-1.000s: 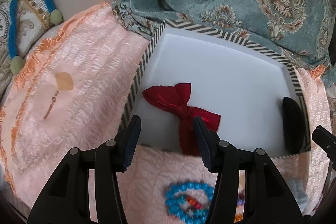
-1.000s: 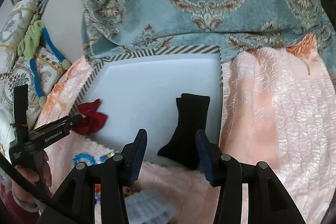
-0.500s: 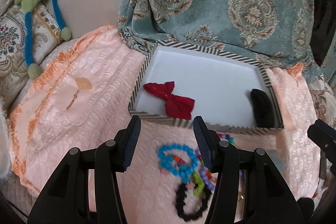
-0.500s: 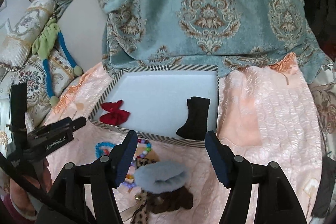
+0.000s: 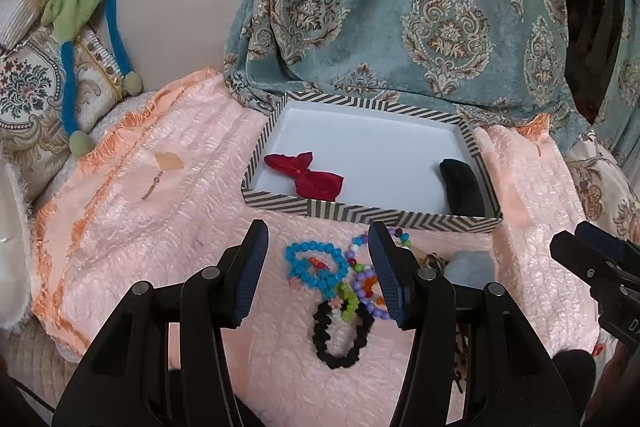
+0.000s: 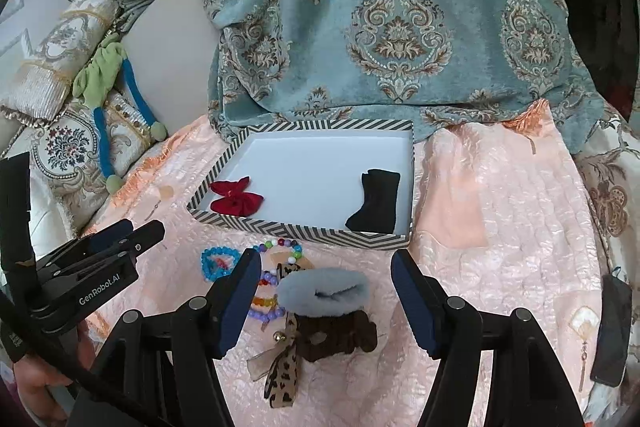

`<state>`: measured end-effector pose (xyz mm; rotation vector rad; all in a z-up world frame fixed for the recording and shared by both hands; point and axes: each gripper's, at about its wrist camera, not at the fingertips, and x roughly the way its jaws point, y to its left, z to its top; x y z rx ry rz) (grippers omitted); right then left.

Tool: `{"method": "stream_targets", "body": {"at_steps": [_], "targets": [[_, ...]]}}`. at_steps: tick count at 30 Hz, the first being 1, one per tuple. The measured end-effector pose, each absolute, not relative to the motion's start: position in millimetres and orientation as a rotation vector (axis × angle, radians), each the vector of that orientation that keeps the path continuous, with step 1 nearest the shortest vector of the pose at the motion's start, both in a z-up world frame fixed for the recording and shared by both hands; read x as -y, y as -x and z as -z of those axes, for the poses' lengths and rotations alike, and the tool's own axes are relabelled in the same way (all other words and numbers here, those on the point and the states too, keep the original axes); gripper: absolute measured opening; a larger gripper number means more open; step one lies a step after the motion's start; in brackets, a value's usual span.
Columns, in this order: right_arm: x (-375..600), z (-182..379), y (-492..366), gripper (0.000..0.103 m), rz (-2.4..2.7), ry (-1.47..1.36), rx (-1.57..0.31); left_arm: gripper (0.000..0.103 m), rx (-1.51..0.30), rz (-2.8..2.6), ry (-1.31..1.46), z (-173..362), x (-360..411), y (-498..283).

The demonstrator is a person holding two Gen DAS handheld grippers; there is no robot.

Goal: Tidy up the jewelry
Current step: 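Move both tools back over the remaining pile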

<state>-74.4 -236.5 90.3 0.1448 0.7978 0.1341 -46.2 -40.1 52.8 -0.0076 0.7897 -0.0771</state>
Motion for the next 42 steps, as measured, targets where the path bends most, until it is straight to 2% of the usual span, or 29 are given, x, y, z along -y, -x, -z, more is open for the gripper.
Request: {"method": "stream_targets", "body": {"at_steps": [30, 36, 39, 42], "targets": [[224.8, -96.2, 98.2, 0.069, -0.160, -0.102, -0.787, 0.052, -0.784, 0.110, 0.026, -62.4, 39.0, 79.0], [240.6, -74.2, 86.5, 0.069, -0.147, -0.132, -0.835, 0.053, -0.835, 0.131, 0.079, -52.4, 26.9, 71.5], [248.3, -56.7, 79.7, 0.069, -0.146, -0.164, -0.878, 0.061, -0.870, 0.148, 0.120, -41.4, 17.6, 66.8], [251.2, -39.5, 70.5, 0.069, -0.162, -0.188, -0.907, 0.061, -0.925, 0.169, 0.172, -26.8, 8.9, 60.6]]}}
